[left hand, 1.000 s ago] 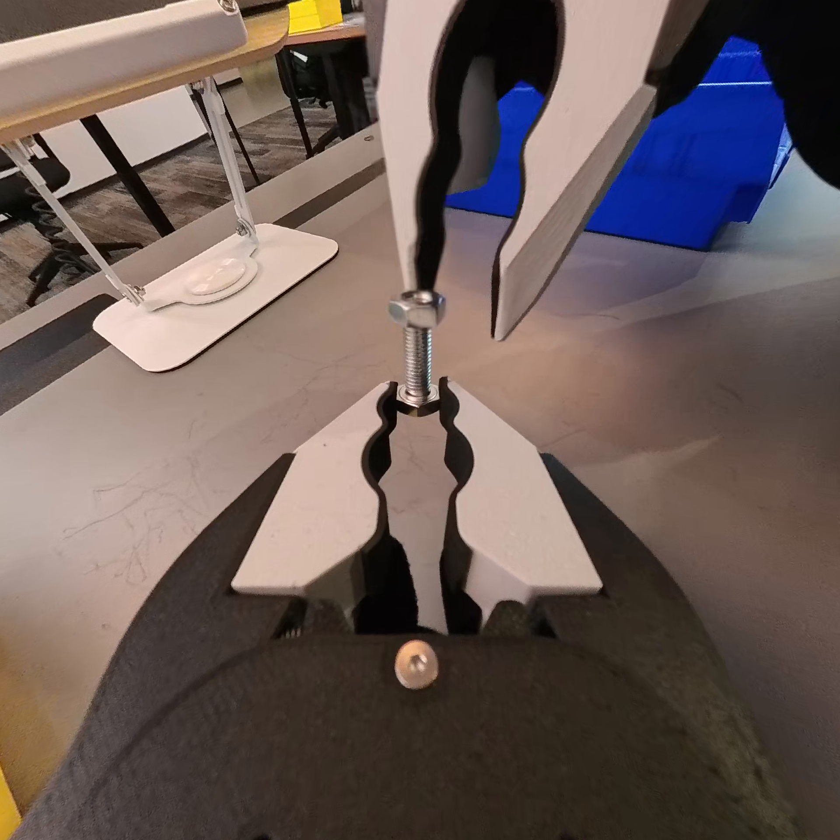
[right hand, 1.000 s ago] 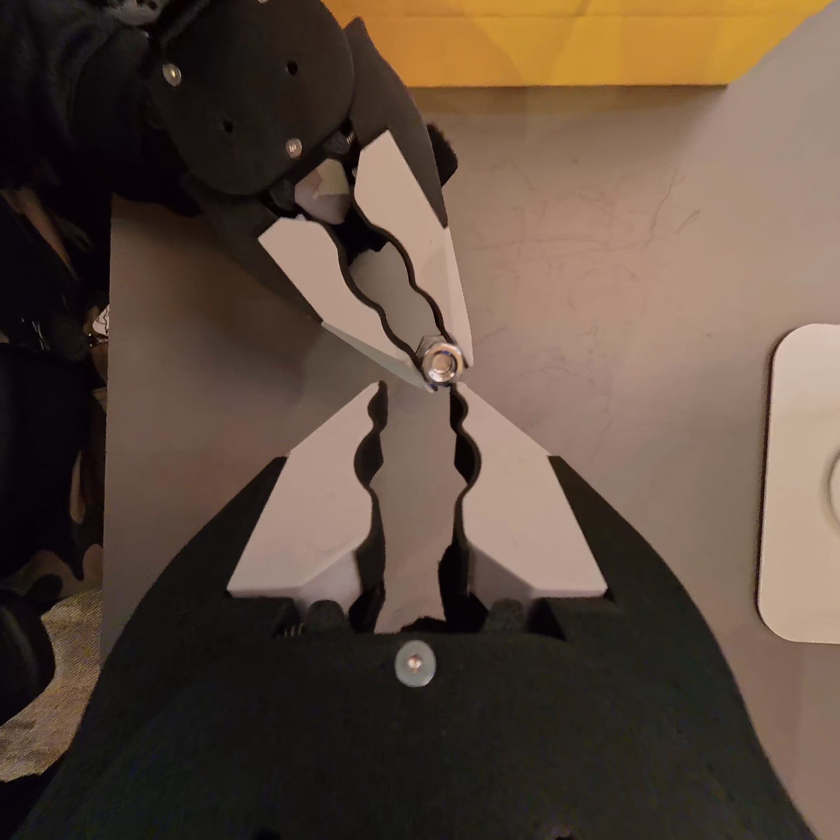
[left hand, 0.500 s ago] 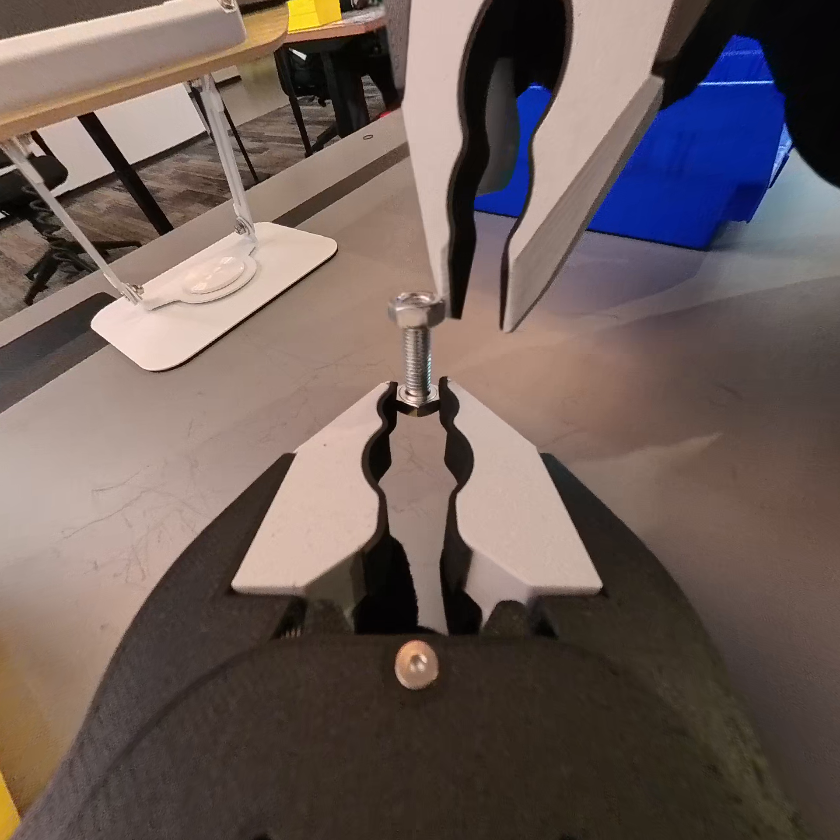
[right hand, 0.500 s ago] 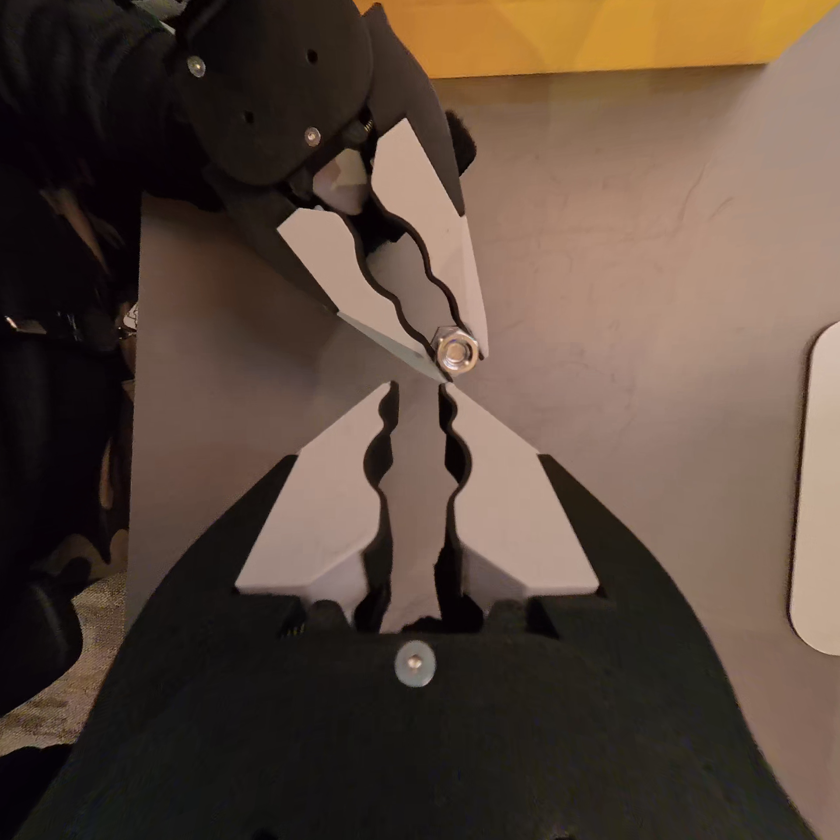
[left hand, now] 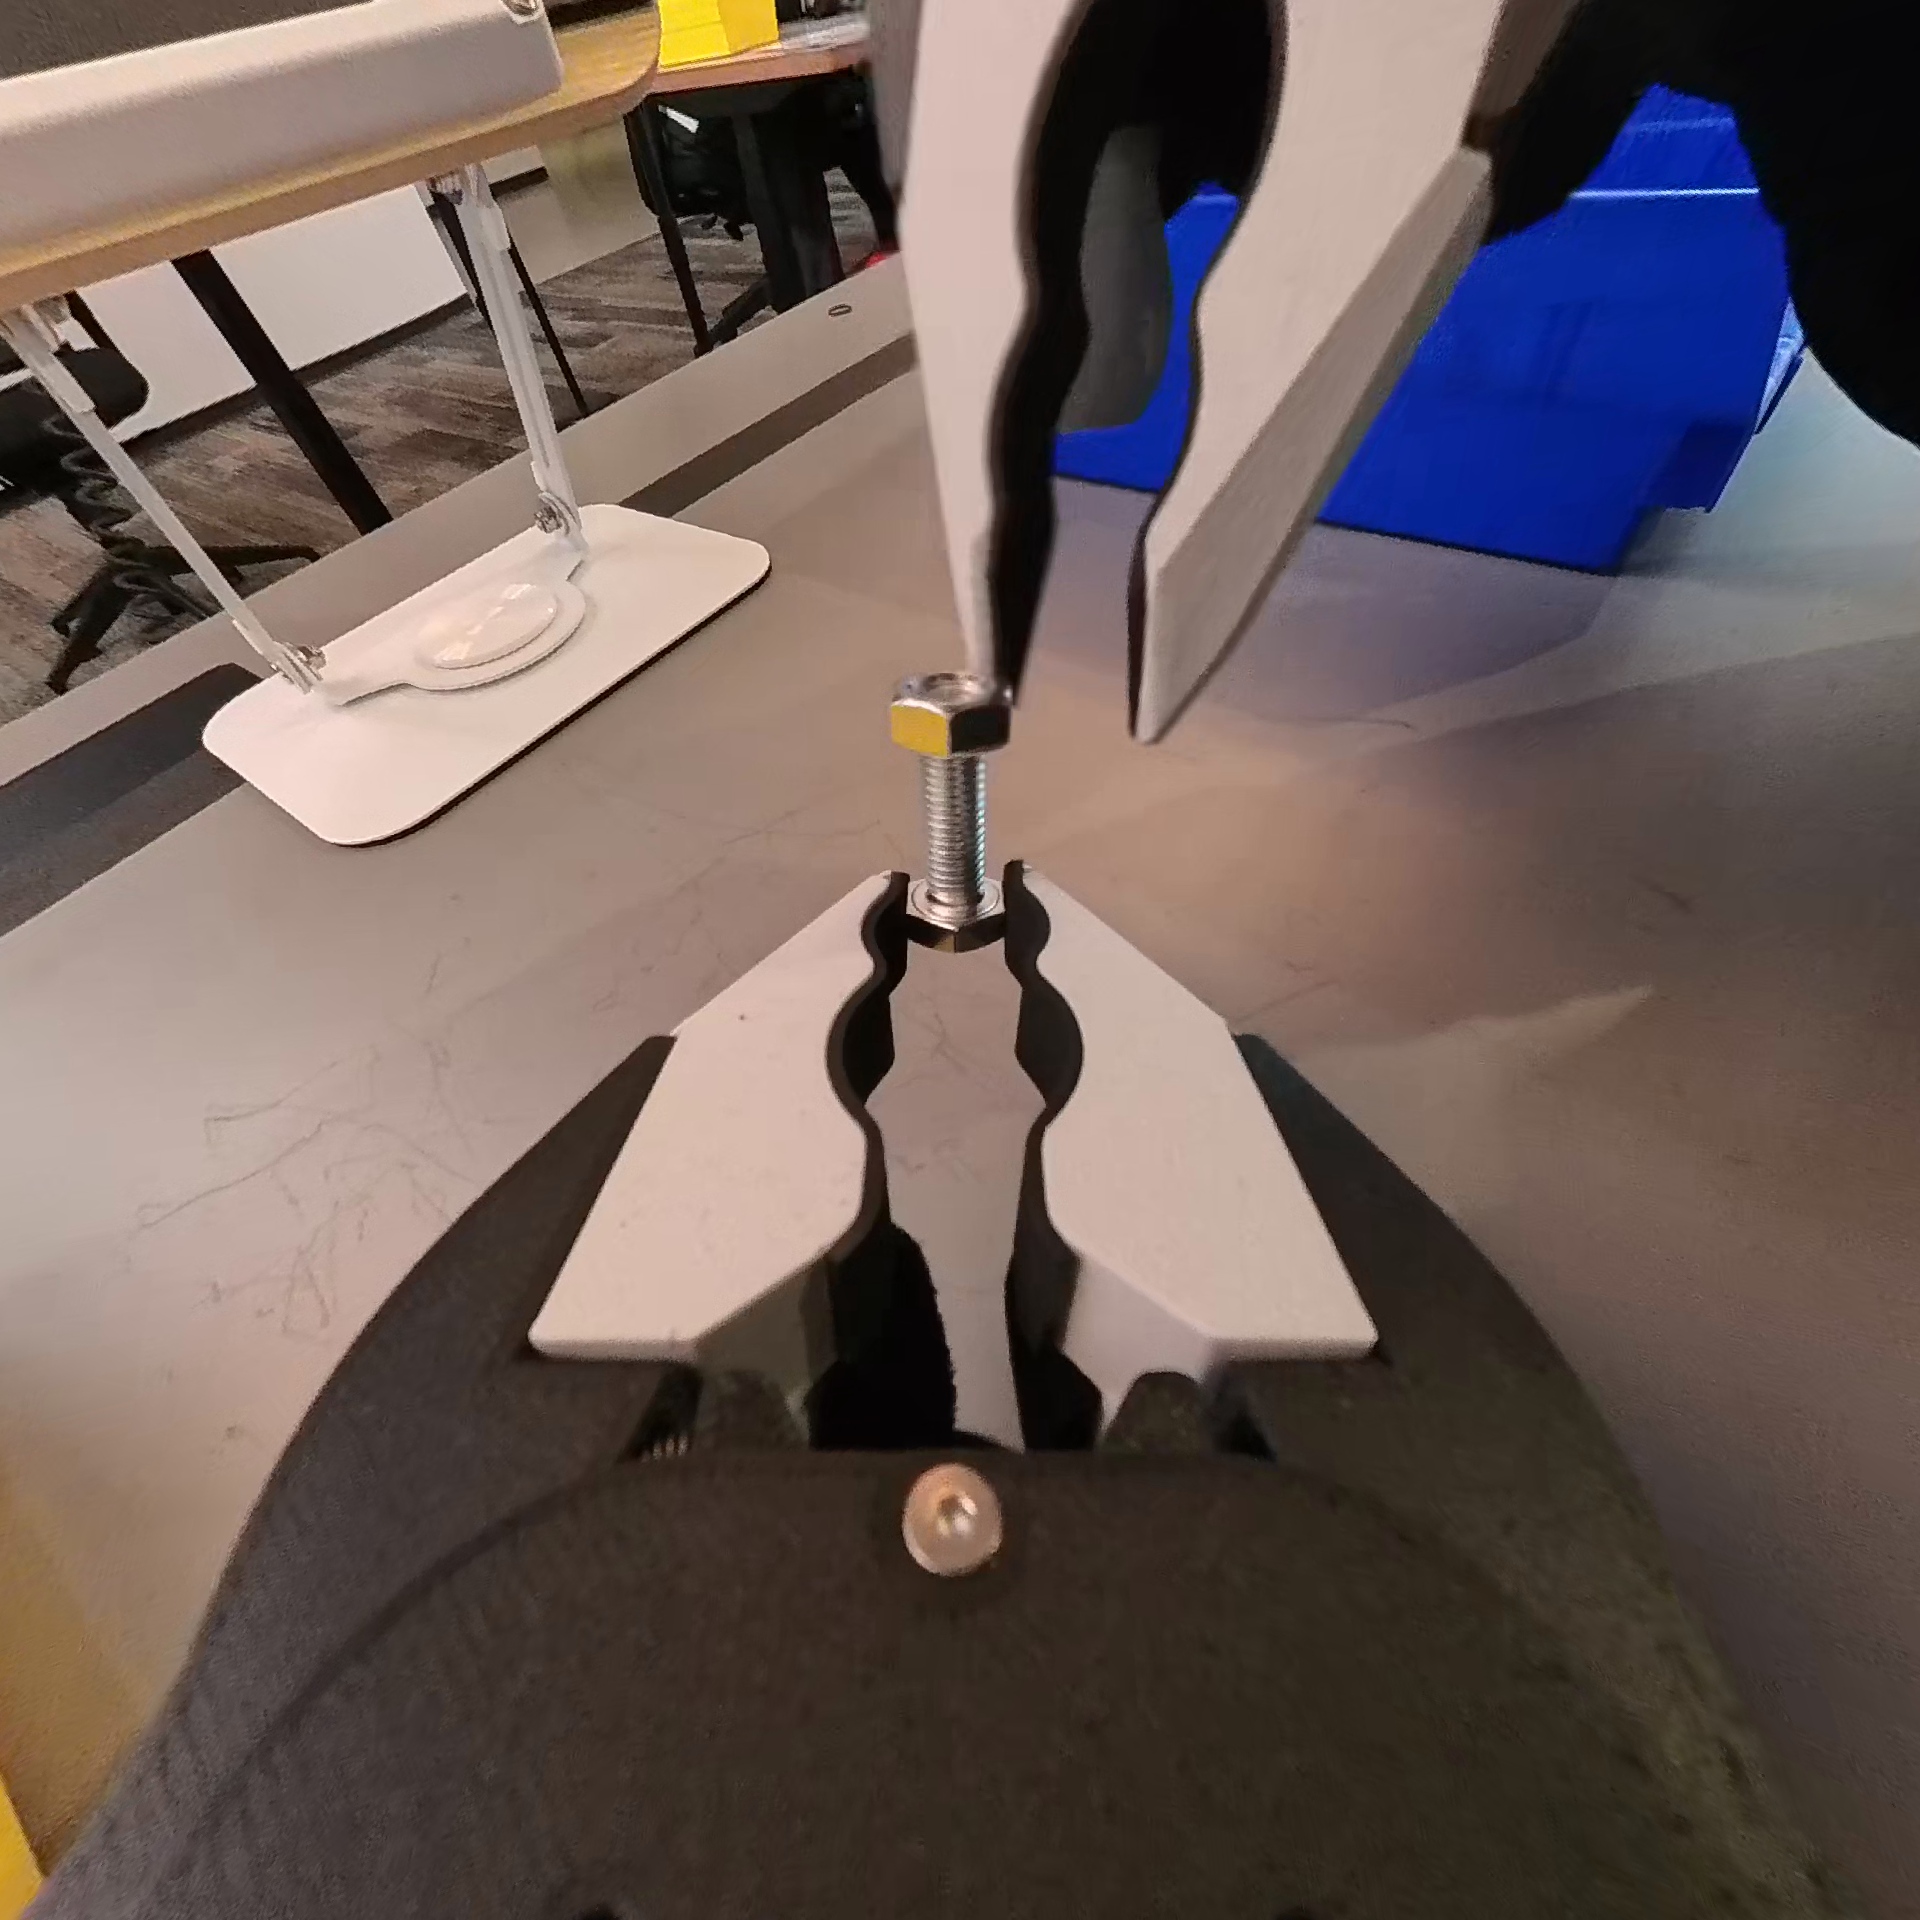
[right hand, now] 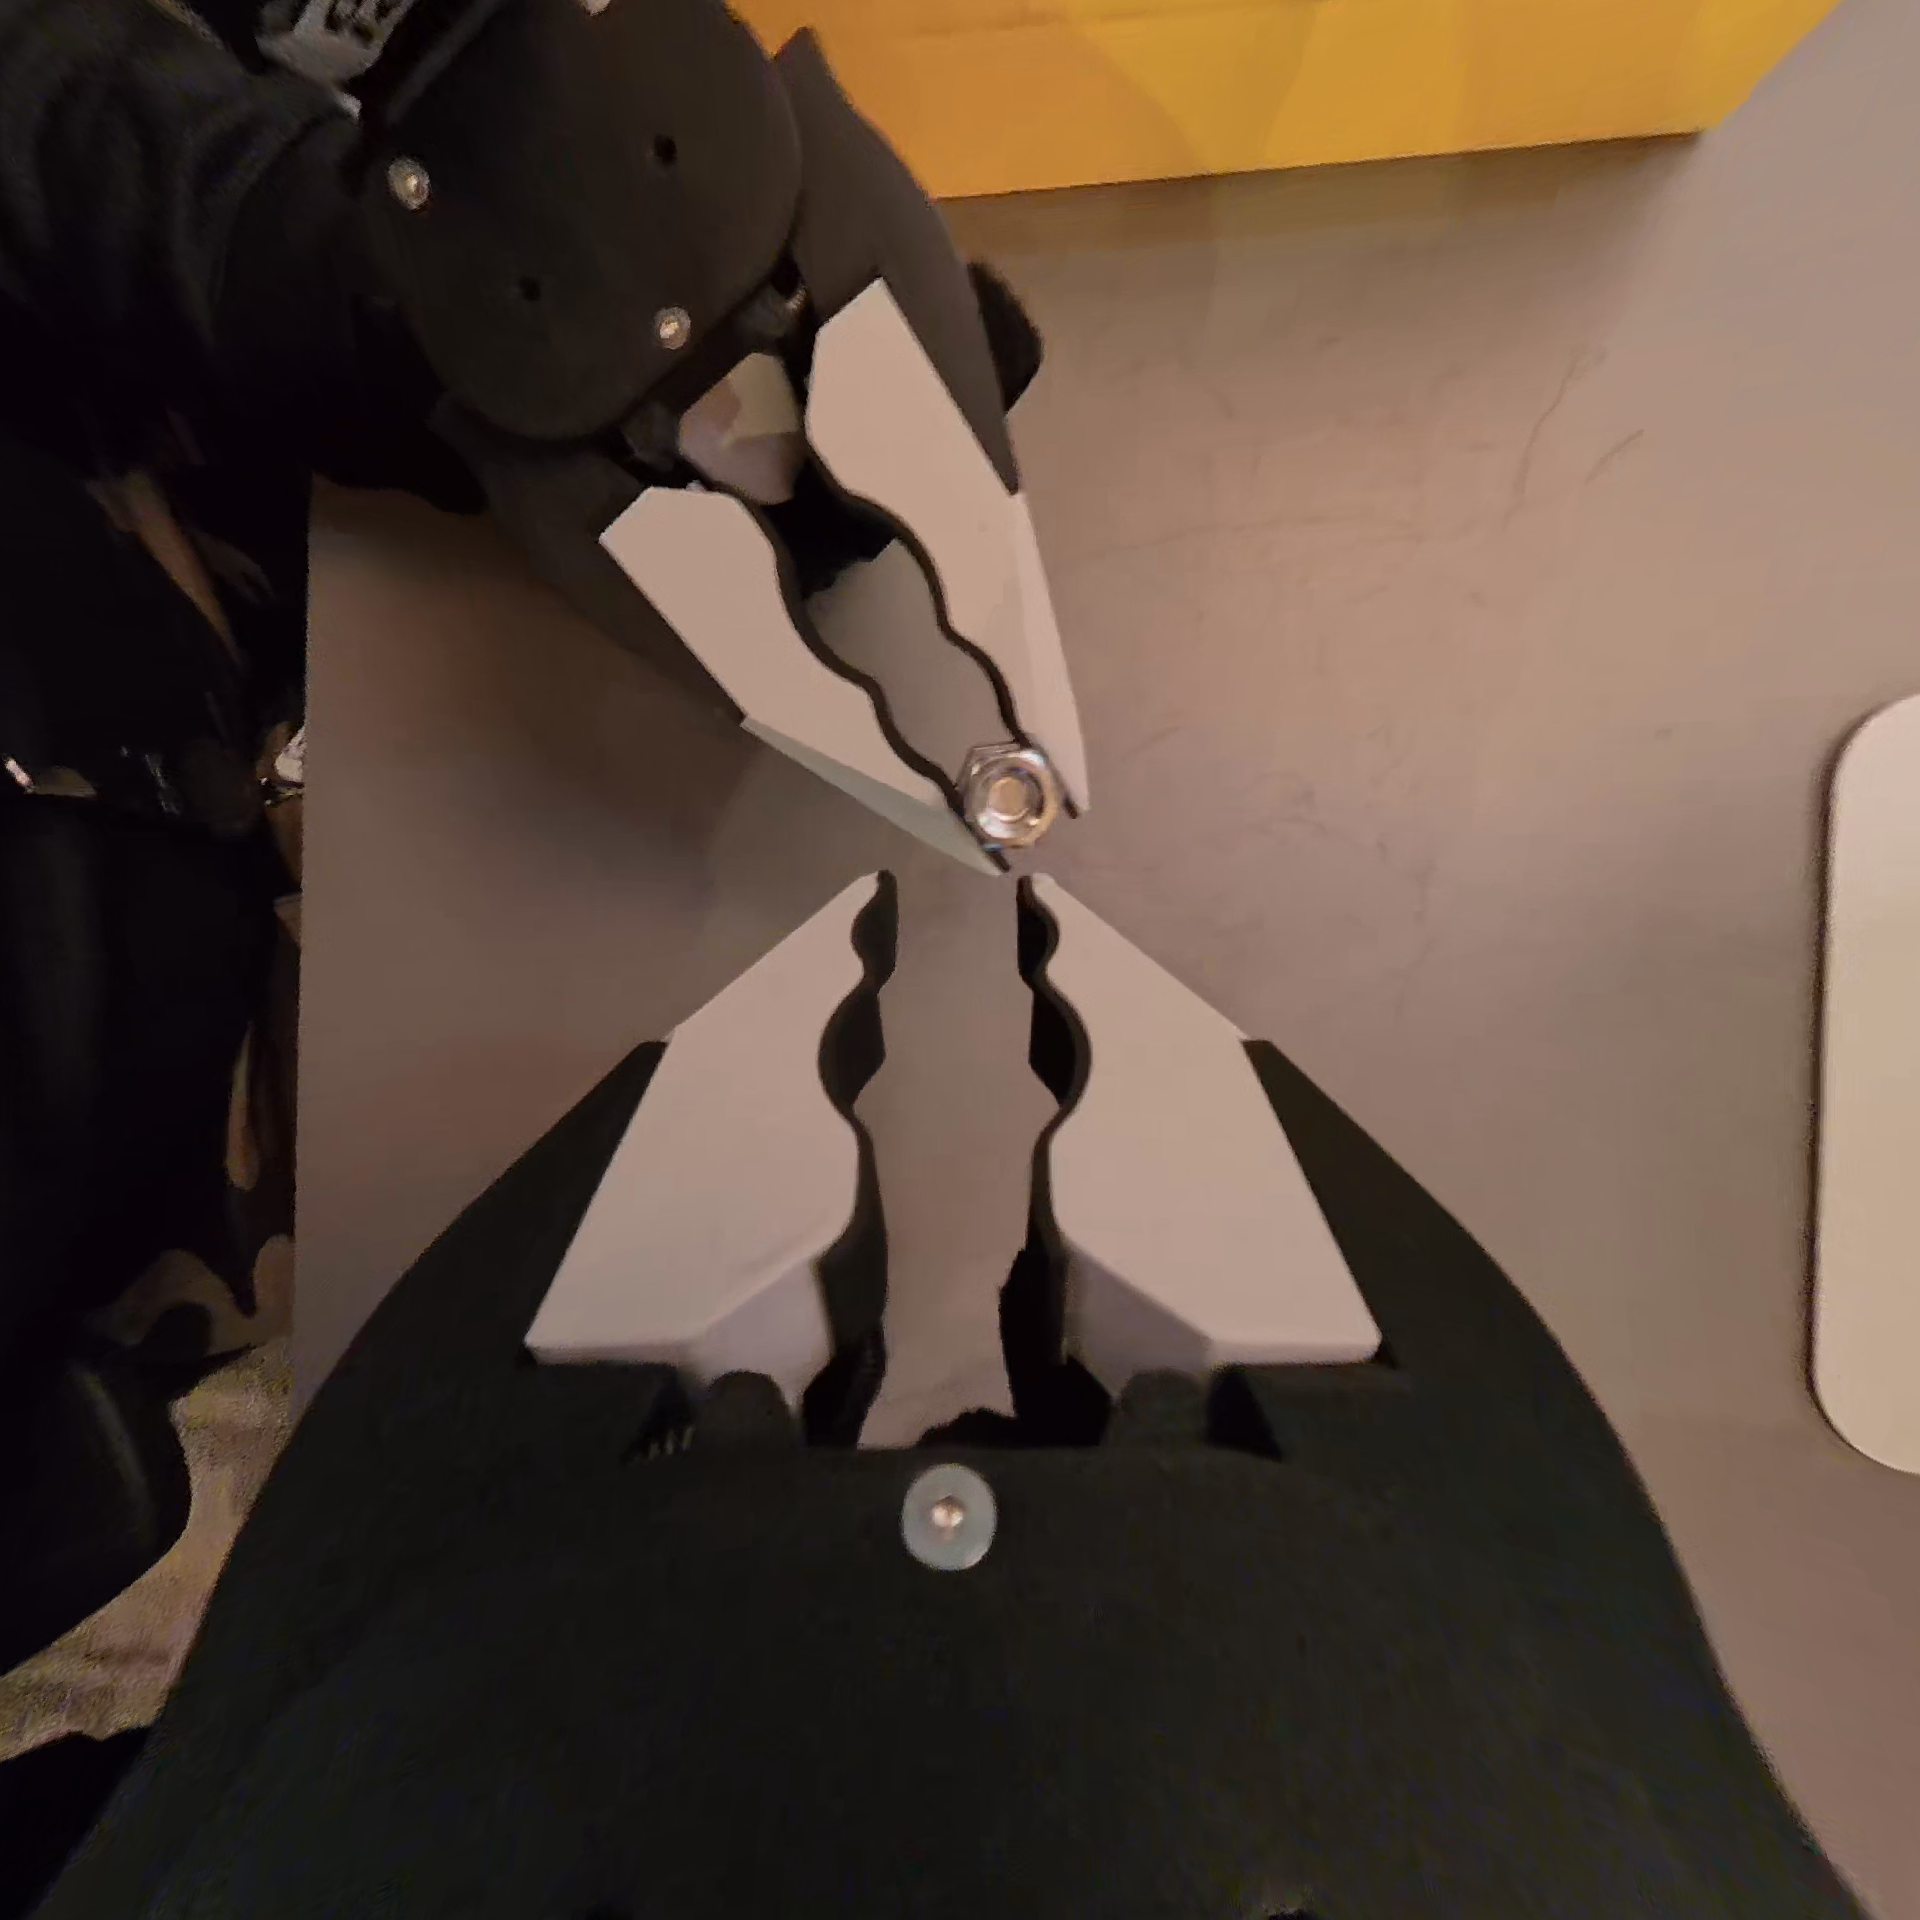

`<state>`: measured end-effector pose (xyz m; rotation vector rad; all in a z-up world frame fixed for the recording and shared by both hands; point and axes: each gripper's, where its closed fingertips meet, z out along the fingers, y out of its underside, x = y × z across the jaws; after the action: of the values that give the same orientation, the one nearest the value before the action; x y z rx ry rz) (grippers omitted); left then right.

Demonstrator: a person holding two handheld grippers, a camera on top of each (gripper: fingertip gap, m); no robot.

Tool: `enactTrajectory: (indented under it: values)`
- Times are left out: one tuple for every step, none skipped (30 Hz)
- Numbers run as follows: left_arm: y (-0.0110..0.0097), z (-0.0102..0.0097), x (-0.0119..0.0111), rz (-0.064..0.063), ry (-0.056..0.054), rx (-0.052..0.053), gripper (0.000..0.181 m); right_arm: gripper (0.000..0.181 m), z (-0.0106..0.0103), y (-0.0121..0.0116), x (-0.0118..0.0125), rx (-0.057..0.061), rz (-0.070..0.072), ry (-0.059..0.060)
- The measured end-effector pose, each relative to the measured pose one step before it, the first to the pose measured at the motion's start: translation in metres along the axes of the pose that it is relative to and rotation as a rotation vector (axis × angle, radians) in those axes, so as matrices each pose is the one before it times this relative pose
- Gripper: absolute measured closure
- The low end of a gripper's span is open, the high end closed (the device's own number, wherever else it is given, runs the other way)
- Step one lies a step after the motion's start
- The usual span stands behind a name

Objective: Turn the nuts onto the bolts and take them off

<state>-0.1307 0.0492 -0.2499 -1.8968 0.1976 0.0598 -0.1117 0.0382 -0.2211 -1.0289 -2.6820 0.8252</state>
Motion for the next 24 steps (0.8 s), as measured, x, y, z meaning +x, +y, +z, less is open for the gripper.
enactTrajectory:
  values:
    - [0.0002, 0.00005, 0.0002, 0.0016, 0.0001, -0.0014, 0.165, 0.153, -0.00176, -0.0034, 0.00337, 0.0191, 0.0028, 0.0189]
    - [0.00003, 0.00014, 0.00002, 0.0008, 0.0, -0.0008, 0.165, 0.145, -0.00143, -0.00509, 0.00315, 0.0272, -0.0036, 0.0204]
    - [0.00011, 0.0001, 0.00003, 0.0, 0.0002, -0.0004, 0.165, 0.14, -0.00052, -0.00503, 0.00162, 0.0246, -0.0104, 0.0154]
    - [0.00002, -0.00001, 0.00005, -0.0003, 0.0002, -0.0001, 0.165, 0.139, 0.00052, -0.00288, -0.00059, 0.0108, -0.0139, 0.0038]
    - [0.0, 0.0, -0.0001, -0.0005, -0.0003, 0.0001, 0.165, 0.139, 0.00165, -0.00029, -0.00233, -0.0052, -0.0118, -0.0066]
    - [-0.00006, -0.00012, -0.00013, -0.0004, -0.0004, 0.0001, 0.165, 0.14, 0.00191, 0.00179, -0.00296, -0.0153, -0.0067, -0.0113]
    - [0.00025, 0.00011, 0.00008, 0.0001, 0.0007, -0.0016, 0.165, 0.141, 0.0018, 0.00287, -0.00351, -0.0189, -0.0032, -0.0155]
    - [0.00051, 0.00028, 0.00042, 0.0025, 0.0009, -0.0041, 0.165, 0.141, 0.00102, 0.00313, -0.00331, -0.0157, -0.0006, -0.0148]
    - [-0.00012, 0.00027, 0.00047, 0.0043, 0.0, 0.0001, 0.165, 0.158, -0.00026, 0.00351, -0.00508, -0.0158, 0.0011, -0.0301]
    - [-0.00024, -0.00026, -0.00011, -0.0008, 0.0, 0.0023, 0.165, 0.178, -0.00107, 0.00262, -0.00703, -0.0094, 0.0013, -0.0468]
    - [-0.00007, -0.0001, -0.00043, -0.0042, 0.0005, 0.0011, 0.165, 0.171, -0.00139, -0.00026, -0.00159, 0.0081, 0.0051, -0.0125]
    - [-0.00034, -0.00029, -0.00026, -0.0027, 0.0002, 0.0026, 0.165, 0.171, -0.00176, -0.00116, 0.0032, 0.0123, 0.0098, 0.016]
    - [-0.00005, -0.00005, -0.0001, -0.0011, 0.0001, 0.0008, 0.165, 0.169, -0.00177, -0.00054, 0.00415, 0.0069, 0.0125, 0.0189]
    - [0.00009, 0.00003, 0.00012, 0.0008, -0.0001, -0.0011, 0.165, 0.166, -0.0012, -0.00035, 0.00429, 0.0043, 0.0101, 0.0192]
    - [0.00016, 0.00015, 0.00019, 0.002, -0.0004, -0.0014, 0.165, 0.157, -0.00062, -0.00147, 0.00503, 0.0086, 0.0047, 0.0258]
    - [0.00012, 0.00009, 0.00013, 0.0016, -0.0004, -0.0008, 0.165, 0.145, -0.00004, -0.00282, 0.00492, 0.0149, -0.0005, 0.0286]
    - [0.00002, 0.00007, -0.00004, 0.0003, -0.0001, -0.0004, 0.165, 0.141, 0.00057, -0.00272, 0.00216, 0.0126, -0.0083, 0.0163]
    - [0.00003, -0.00009, -0.00013, -0.0011, -0.0001, 0.0003, 0.165, 0.141, 0.00109, -0.00169, -0.00033, 0.0049, -0.0161, 0.0054]
    - [-0.00013, -0.00001, -0.00009, -0.0014, 0.0002, 0.0005, 0.165, 0.141, 0.00128, -0.00111, -0.00104, 0.0004, -0.0187, 0.0039]
    - [0.00005, 0.00006, -0.00009, -0.0005, -0.0001, -0.0004, 0.165, 0.14, 0.00138, -0.00073, -0.00131, -0.0007, -0.0134, 0.001]
    - [0.00014, 0.00001, -0.00004, 0.0004, -0.0002, -0.0003, 0.165, 0.14, 0.00135, 0.0, -0.00181, -0.0041, -0.0046, -0.0063]
    - [0.00001, -0.00001, 0.00003, 0.0004, -0.0003, -0.0002, 0.165, 0.141, 0.00121, 0.00127, -0.00212, -0.0096, -0.0006, -0.0099]
    - [0.00013, 0.00009, 0.00005, 0.0002, 0.0006, -0.0014, 0.165, 0.141, 0.00108, 0.00245, -0.00187, -0.0136, 0.0007, -0.0082]
    - [0.00046, 0.00023, 0.00017, 0.0016, 0.0, -0.0033, 0.165, 0.142, 0.00046, 0.00304, -0.0016, -0.0155, 0.0016, -0.0075]
